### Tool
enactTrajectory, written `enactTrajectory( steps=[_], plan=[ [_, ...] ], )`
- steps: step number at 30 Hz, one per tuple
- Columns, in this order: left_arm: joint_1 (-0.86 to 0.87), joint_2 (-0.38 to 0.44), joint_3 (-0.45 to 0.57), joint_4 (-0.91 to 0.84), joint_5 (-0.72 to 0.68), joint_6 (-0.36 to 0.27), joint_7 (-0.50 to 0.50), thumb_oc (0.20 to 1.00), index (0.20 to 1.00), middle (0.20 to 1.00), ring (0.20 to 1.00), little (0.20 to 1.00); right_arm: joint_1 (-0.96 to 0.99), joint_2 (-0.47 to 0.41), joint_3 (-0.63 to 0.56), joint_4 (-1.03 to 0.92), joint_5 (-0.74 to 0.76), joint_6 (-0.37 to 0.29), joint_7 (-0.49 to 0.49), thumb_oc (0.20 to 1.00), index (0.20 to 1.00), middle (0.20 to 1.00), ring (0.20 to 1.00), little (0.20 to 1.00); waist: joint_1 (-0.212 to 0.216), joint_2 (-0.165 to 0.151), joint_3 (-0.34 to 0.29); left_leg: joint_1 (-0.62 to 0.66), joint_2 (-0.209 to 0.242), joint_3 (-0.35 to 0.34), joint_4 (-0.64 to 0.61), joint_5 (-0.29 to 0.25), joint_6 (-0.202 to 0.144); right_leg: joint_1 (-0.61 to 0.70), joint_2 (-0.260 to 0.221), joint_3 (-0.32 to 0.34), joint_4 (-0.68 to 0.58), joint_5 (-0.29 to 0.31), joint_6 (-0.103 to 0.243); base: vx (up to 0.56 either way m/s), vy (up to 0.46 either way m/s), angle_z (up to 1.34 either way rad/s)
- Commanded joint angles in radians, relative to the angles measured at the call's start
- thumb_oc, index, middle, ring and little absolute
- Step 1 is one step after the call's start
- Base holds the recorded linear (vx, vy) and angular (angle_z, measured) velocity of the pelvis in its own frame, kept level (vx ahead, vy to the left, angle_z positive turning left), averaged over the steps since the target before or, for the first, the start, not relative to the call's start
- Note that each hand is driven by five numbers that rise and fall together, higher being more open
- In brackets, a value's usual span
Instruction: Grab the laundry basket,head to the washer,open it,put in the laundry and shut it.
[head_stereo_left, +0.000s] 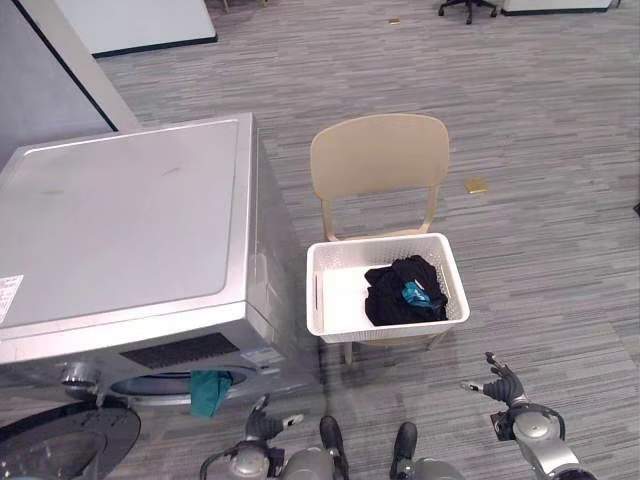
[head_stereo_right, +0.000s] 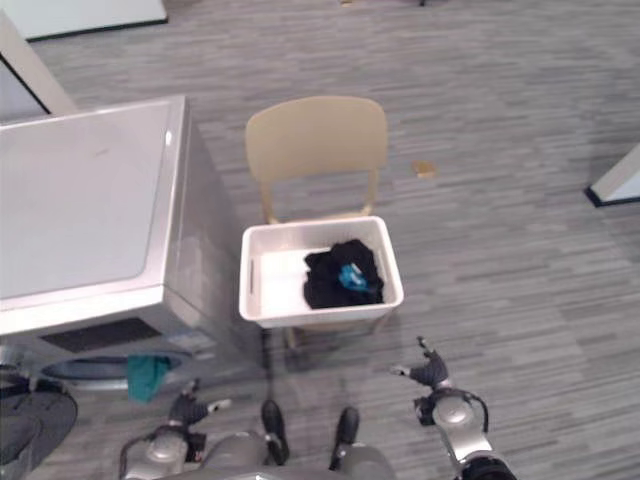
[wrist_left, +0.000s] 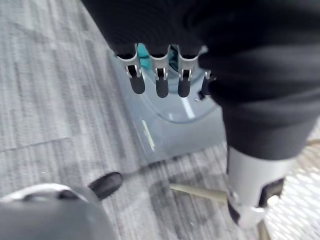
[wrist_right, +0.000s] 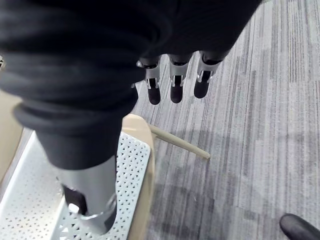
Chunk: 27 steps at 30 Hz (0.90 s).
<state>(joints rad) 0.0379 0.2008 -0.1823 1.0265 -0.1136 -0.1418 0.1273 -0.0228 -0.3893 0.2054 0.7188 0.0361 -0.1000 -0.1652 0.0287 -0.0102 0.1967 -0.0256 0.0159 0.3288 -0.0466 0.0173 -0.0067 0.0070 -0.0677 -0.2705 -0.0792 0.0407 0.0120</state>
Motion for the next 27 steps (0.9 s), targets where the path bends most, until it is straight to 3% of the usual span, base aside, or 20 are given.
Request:
enactTrajectory(
  steps=[1, 2, 3, 6, 10, 15, 18, 27],
  plan=[
    [-0.004, 0.036, -0.003, -0.027, -0.007, -0.013, 0.014, 1.0, 1.0, 1.0, 1.0, 1.0, -0.007, -0.028, -0.002, -0.094, -0.068, -0.035, -0.017, 1.0, 1.0, 1.0, 1.0, 1.0, 0.007, -0.01, -0.04, -0.02, -0.023, -0.074, 0.052, -0.064, 0.026, -0.011, -0.04, 0.019, 0.213, -0.156, 0.117, 0.13, 0.136, -0.46],
    [-0.018, 0.057, 0.009, -0.033, 0.003, -0.014, 0.026, 1.0, 1.0, 1.0, 1.0, 1.0, -0.028, -0.057, 0.006, -0.163, -0.119, -0.037, -0.025, 1.0, 1.0, 1.0, 1.0, 1.0, 0.008, -0.014, -0.015, -0.011, -0.024, -0.097, 0.059, -0.072, 0.04, -0.094, -0.051, 0.049, 0.374, -0.16, 0.138, 0.1, 0.088, -0.35],
    [-0.022, 0.064, 0.015, -0.033, 0.009, -0.016, 0.03, 1.0, 1.0, 1.0, 1.0, 1.0, -0.031, -0.073, 0.004, -0.198, -0.142, -0.038, -0.028, 1.0, 1.0, 1.0, 1.0, 1.0, 0.006, -0.013, -0.011, -0.009, -0.024, -0.114, 0.057, -0.072, 0.041, -0.119, -0.039, 0.081, 0.394, -0.156, 0.14, 0.1, 0.013, 0.0],
    [-0.024, 0.079, 0.01, -0.058, 0.02, -0.027, 0.034, 1.0, 1.0, 1.0, 1.0, 1.0, -0.045, -0.141, 0.002, -0.283, -0.21, -0.034, -0.031, 1.0, 1.0, 1.0, 1.0, 1.0, -0.005, -0.013, -0.003, 0.011, -0.036, -0.186, 0.018, -0.055, 0.027, -0.157, -0.009, 0.204, 0.28, -0.117, 0.126, 0.1, -0.084, 0.87],
    [-0.009, 0.093, 0.016, -0.043, 0.041, -0.03, 0.026, 1.0, 1.0, 1.0, 1.0, 1.0, -0.106, -0.195, 0.047, -0.25, -0.291, -0.018, -0.029, 1.0, 1.0, 1.0, 1.0, 1.0, 0.015, -0.032, -0.012, 0.01, -0.045, -0.217, 0.007, -0.051, 0.016, -0.11, -0.027, 0.189, 0.177, -0.095, 0.129, 0.06, -0.106, 0.61],
    [-0.002, 0.101, 0.011, -0.04, 0.036, -0.033, 0.024, 1.0, 1.0, 1.0, 1.0, 1.0, -0.214, -0.246, 0.116, -0.175, -0.323, -0.006, -0.031, 1.0, 1.0, 1.0, 1.0, 1.0, 0.039, -0.025, 0.001, -0.03, -0.033, -0.242, -0.01, -0.019, -0.002, -0.117, -0.022, 0.163, 0.145, -0.082, 0.117, -0.01, -0.122, 0.41],
    [-0.016, 0.107, -0.009, -0.029, 0.037, -0.035, 0.026, 1.0, 1.0, 1.0, 1.0, 1.0, -0.294, -0.27, 0.167, -0.074, -0.353, 0.011, -0.045, 1.0, 1.0, 1.0, 1.0, 1.0, 0.056, -0.007, 0.028, -0.071, -0.028, -0.276, -0.026, 0.013, -0.018, -0.139, -0.018, 0.122, 0.136, -0.083, 0.103, -0.06, -0.117, 0.28],
    [-0.051, 0.087, -0.05, -0.016, 0.028, -0.034, 0.043, 1.0, 1.0, 1.0, 1.0, 1.0, -0.386, -0.241, 0.209, 0.103, -0.385, 0.049, -0.092, 1.0, 1.0, 1.0, 1.0, 1.0, 0.061, 0.051, 0.073, -0.136, -0.015, -0.318, -0.04, 0.066, -0.044, -0.199, -0.008, 0.088, 0.166, -0.103, 0.079, -0.05, -0.066, 0.19]
  ],
)
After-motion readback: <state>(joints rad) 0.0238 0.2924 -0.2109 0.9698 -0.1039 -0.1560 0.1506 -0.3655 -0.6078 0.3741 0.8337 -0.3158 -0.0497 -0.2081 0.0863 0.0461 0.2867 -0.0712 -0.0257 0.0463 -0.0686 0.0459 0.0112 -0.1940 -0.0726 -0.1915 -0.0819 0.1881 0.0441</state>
